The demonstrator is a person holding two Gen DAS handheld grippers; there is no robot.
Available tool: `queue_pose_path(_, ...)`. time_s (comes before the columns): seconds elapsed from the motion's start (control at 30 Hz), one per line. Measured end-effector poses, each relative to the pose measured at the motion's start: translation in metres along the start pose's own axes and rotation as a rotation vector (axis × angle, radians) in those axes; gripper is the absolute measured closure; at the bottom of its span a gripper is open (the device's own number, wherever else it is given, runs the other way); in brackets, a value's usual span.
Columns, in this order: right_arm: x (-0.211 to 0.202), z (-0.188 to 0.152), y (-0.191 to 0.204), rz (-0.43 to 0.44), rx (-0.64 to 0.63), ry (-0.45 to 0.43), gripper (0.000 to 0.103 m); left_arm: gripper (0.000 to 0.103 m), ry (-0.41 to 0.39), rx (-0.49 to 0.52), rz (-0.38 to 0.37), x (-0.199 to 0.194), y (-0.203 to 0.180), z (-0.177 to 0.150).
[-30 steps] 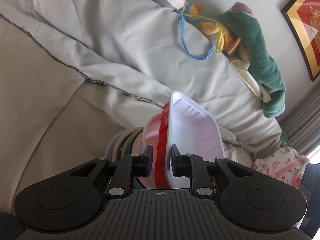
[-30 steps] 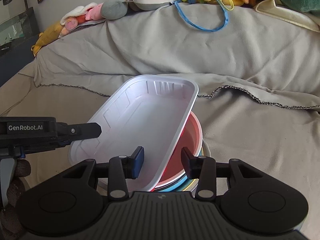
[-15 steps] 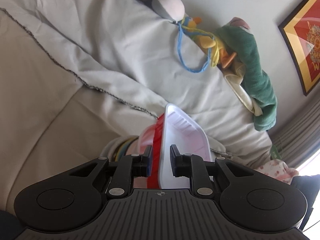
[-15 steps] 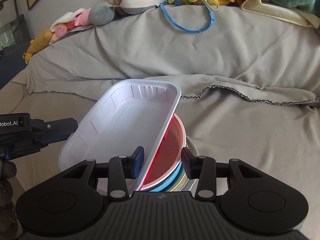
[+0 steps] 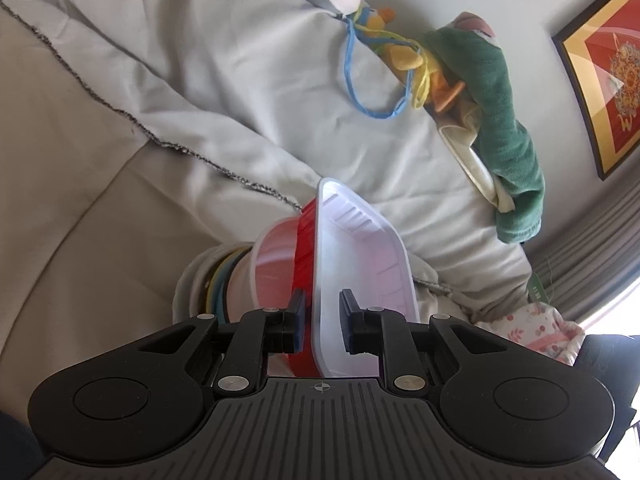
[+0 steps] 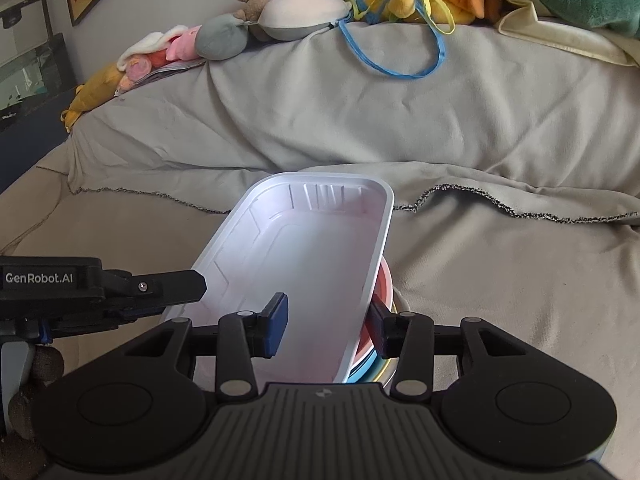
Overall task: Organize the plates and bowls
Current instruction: 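Lower the foil tray with the left tool into the white cup, then open the left tool and pull it back from the stack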
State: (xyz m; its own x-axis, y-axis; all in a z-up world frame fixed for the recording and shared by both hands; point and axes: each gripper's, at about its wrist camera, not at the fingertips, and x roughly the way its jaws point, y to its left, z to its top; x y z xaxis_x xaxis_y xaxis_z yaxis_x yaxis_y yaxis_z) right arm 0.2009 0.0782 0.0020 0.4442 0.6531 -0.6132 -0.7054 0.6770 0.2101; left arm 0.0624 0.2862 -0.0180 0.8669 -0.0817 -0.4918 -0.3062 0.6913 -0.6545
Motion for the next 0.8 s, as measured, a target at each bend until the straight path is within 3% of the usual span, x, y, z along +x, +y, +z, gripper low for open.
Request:
queue_pose_path(0.37, -0.002, 0.001, -0.006, 0.026, 0.015, 0.004, 0.060, 0.083, 0.000, 0.005, 0.060, -0.014, -0.008, 0.003)
queue_pose_path(0.63, -0.050, -0.003, -0.018, 0.078, 0.058, -0.061, 0.053, 0.082, -0.054, 0.150, 0.153, -0.052, -0.045, -0.017)
queue_pose_path(0.8, -0.084, -0.022, -0.018, 0.088, 0.118, -0.044, 0.046, 0.082, -0.079, 0.288, 0.211, -0.075, -0.071, -0.058)
